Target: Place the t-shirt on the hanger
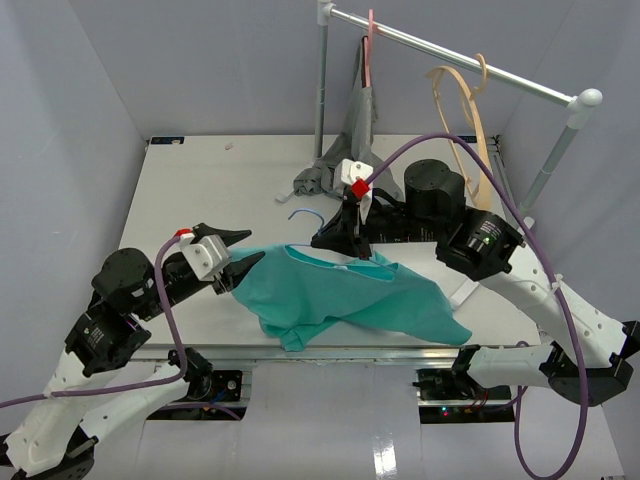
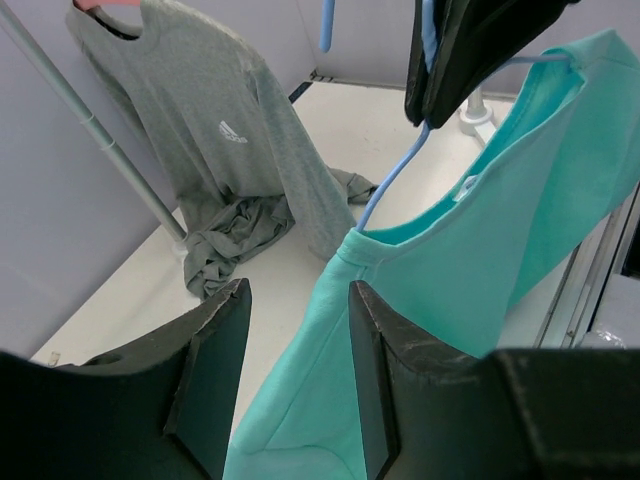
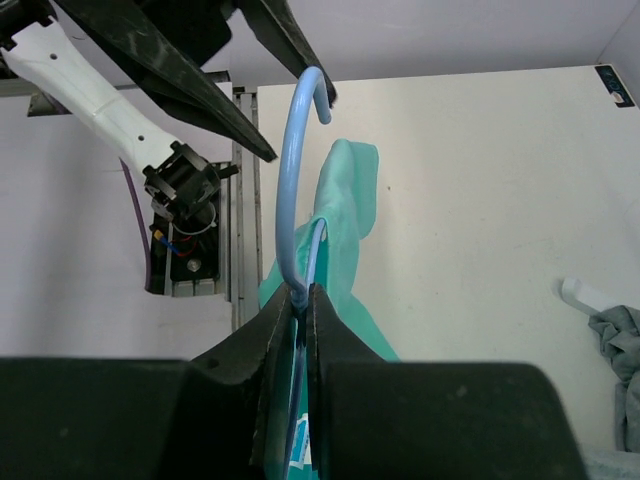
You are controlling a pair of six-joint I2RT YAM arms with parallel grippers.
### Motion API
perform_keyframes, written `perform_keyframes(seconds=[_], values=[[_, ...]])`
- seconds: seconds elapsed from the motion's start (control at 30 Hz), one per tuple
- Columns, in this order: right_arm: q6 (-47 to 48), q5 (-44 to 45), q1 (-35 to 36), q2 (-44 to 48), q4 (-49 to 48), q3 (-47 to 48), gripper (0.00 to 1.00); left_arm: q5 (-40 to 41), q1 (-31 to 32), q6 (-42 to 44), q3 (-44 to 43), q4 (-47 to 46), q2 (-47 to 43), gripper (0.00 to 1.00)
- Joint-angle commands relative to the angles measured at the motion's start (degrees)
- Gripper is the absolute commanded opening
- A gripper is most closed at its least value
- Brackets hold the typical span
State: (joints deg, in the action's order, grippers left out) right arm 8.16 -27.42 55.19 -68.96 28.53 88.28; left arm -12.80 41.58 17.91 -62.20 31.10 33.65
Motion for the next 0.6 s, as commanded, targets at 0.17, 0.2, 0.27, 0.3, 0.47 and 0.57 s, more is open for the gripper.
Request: perform_keyframes(seconds=[0.17,0.2,0.27,0.3,0.47,0.57], values=[[2.0,-9.2,-0.2,1.1,-1.5,5.5,0.08,0.6,-0.2,1.6,1.1,1.1,2.9,0.47],[2.1,-8.7,-0.3,1.5,-1.6,5.5,0.08,0.7,-0.1,1.5,0.9,1.6,3.0,0.33],[2.2,-7.7,-0.3,2.0,-1.6,5.4,0.08,-0.2,-0.1,1.2,0.5,2.5,3.0,0.11],[2.4,-7.1,-0.3,2.3,-1.6,5.3,0.08,-0.7,-0.1,1.0,0.2,2.9,2.9,0.03],[2.7,-5.1,-1.1,3.5,-1.6,4.0,0.08,1.4,-0.1,-0.6,-0.4,3.9,2.2,0.04],[3.1,-4.7,-1.7,4.1,-1.6,2.5,0.08,4.0,-0.1,-1.5,-0.4,4.0,2.0,0.14]])
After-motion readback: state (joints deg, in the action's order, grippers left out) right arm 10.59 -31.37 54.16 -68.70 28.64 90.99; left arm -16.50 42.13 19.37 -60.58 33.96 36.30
